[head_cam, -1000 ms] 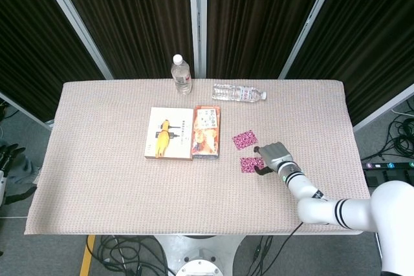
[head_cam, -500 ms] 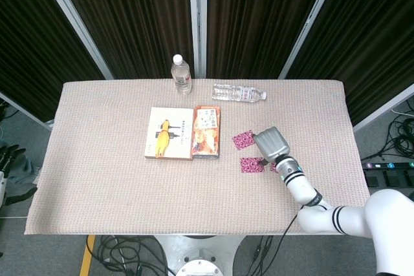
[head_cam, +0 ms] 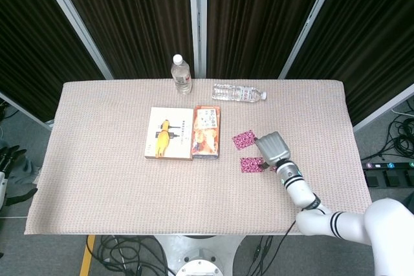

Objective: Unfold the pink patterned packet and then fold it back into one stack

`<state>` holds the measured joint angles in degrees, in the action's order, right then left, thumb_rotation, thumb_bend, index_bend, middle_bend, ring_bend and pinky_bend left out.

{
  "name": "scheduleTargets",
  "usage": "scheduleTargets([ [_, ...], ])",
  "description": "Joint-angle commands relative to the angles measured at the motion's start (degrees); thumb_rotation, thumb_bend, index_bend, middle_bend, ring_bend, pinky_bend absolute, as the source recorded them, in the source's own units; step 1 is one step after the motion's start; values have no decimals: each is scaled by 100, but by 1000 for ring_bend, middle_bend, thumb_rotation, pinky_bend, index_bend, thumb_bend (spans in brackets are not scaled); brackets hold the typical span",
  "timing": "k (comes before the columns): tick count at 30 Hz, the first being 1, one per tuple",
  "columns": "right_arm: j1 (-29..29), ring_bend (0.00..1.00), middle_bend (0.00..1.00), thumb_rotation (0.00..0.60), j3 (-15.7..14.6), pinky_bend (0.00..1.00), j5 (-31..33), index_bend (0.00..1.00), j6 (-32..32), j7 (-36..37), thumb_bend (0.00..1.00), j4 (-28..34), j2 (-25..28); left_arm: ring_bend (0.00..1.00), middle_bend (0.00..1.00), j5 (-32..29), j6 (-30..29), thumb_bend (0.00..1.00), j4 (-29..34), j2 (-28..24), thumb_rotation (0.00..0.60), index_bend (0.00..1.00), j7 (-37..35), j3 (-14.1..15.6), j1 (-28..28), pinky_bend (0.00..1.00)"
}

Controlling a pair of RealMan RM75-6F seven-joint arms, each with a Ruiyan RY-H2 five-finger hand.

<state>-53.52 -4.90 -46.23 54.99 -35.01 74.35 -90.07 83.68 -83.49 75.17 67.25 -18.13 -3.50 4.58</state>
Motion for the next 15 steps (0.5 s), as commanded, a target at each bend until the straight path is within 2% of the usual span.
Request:
scheduleTargets([
  [1, 57, 951, 901, 430, 245, 928, 69, 394, -264, 105, 0, -161, -121, 94, 223, -3, -5, 0, -4, 0, 600, 212, -3, -1, -5, 269],
  [8, 62, 954, 904, 428, 283, 928, 476, 399, -644, -283, 0, -144, -166, 94, 223, -17, -21, 0, -23, -20, 600, 212, -46, 0, -31, 269],
  [15, 68, 963, 916, 429, 373, 928, 635, 413, -685, -465, 0, -57, -148, 94, 223, -4, -23, 0, -38, -5, 600, 212, -62, 1, -29, 270],
])
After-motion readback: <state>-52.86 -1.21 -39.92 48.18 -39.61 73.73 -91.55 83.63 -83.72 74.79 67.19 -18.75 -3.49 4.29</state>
